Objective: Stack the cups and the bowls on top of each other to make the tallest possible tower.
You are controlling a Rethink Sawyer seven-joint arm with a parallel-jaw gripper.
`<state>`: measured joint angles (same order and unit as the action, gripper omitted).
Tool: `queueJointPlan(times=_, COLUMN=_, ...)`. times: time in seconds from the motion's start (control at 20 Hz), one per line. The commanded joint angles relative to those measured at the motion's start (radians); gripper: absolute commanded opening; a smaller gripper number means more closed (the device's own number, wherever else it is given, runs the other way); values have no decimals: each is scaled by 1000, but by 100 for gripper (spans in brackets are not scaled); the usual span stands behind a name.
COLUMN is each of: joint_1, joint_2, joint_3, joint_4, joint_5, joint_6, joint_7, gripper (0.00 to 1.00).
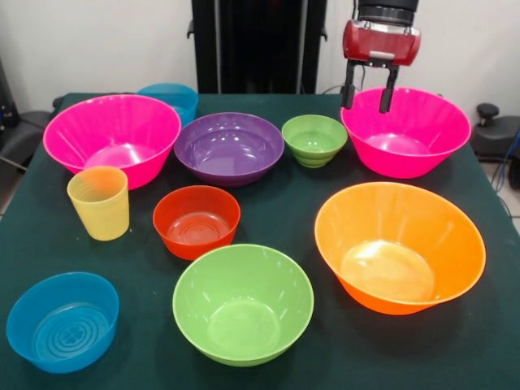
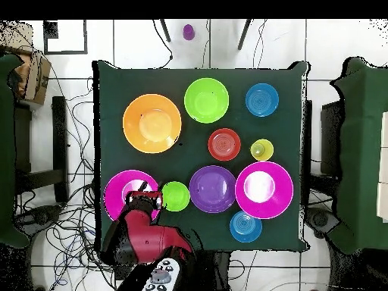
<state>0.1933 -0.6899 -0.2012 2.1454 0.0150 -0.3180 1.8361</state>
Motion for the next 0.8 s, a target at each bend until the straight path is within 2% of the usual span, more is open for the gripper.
queueJointPlan(times=0.05, joint_1=20, joint_2=1, joint_3=81, joint_4=57, joint_5=5, joint_6=35, joint_7=202, gripper=100)
queueJointPlan(times=0.45, joint_1=77, joint_2=72, joint_3=27, joint_4=24, joint_5=13, joint_6=-37, joint_7=191, gripper=100)
queueJointPlan(times=0.8, joint_1=47, joint_2=76, joint_3=46, joint_4=13, joint_5=4, joint_6=-18, joint_7=205, gripper=100)
